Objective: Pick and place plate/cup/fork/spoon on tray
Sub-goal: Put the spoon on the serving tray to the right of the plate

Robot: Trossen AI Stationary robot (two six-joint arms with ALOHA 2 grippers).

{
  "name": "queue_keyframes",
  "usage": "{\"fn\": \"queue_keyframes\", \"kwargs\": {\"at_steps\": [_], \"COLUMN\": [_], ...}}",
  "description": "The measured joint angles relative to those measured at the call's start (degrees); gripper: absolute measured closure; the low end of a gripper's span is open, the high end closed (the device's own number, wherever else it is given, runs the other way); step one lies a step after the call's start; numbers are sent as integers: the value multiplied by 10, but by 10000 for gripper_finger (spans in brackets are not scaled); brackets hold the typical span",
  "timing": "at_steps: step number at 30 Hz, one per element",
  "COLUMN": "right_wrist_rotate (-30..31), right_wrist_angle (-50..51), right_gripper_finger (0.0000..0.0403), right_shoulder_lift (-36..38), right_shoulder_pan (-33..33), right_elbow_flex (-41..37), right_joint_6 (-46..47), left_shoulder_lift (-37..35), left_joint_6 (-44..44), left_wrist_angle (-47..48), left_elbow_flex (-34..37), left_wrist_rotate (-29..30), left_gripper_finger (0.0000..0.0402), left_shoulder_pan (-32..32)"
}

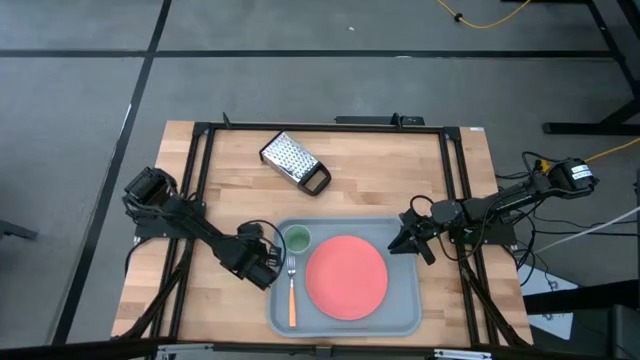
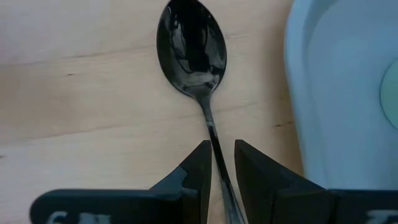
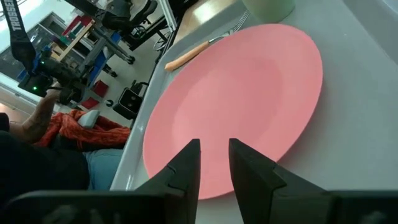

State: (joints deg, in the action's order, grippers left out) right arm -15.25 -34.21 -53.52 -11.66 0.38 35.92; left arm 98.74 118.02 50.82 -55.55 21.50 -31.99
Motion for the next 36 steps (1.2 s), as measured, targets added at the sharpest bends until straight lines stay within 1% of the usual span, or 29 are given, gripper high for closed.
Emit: {"fn": "queue_keyframes", "kwargs": {"at_steps": [6, 12, 17, 20, 23, 24, 28, 31, 34, 36], "right_wrist_rotate": [0, 0, 0, 0, 0, 0, 0, 0, -1, -5], "right_wrist_angle": [-1, -2, -2, -2, -2, -2, -2, -2, -2, -2], "right_gripper_finger": [315, 315, 315, 315, 315, 315, 315, 315, 315, 315], "right_shoulder_lift": [0, 0, 0, 0, 0, 0, 0, 0, 0, 0], "right_shoulder_pan": [0, 0, 0, 0, 0, 0, 0, 0, 0, 0], "right_elbow_flex": [0, 0, 0, 0, 0, 0, 0, 0, 0, 0], "right_joint_6": [0, 1, 1, 1, 1, 1, 4, 36, 49, 44], "left_shoulder_lift": [4, 33, 38, 35, 35, 35, 33, 20, -2, -20], "left_joint_6": [0, -14, -12, -15, -25, -26, -27, -42, -65, -103], "left_wrist_angle": [-3, -15, -18, -17, -17, -17, -8, -4, 35, 85], "left_elbow_flex": [0, -2, -3, -2, -2, -2, -1, 0, -20, -44], "left_wrist_rotate": [-5, -47, -45, -62, -73, -73, -75, -82, -92, -120], "left_gripper_finger": [337, 337, 338, 352, 387, 392, 396, 398, 399, 399], "left_shoulder_pan": [0, -1, -1, -1, -3, -5, -6, -6, -9, -8]}}
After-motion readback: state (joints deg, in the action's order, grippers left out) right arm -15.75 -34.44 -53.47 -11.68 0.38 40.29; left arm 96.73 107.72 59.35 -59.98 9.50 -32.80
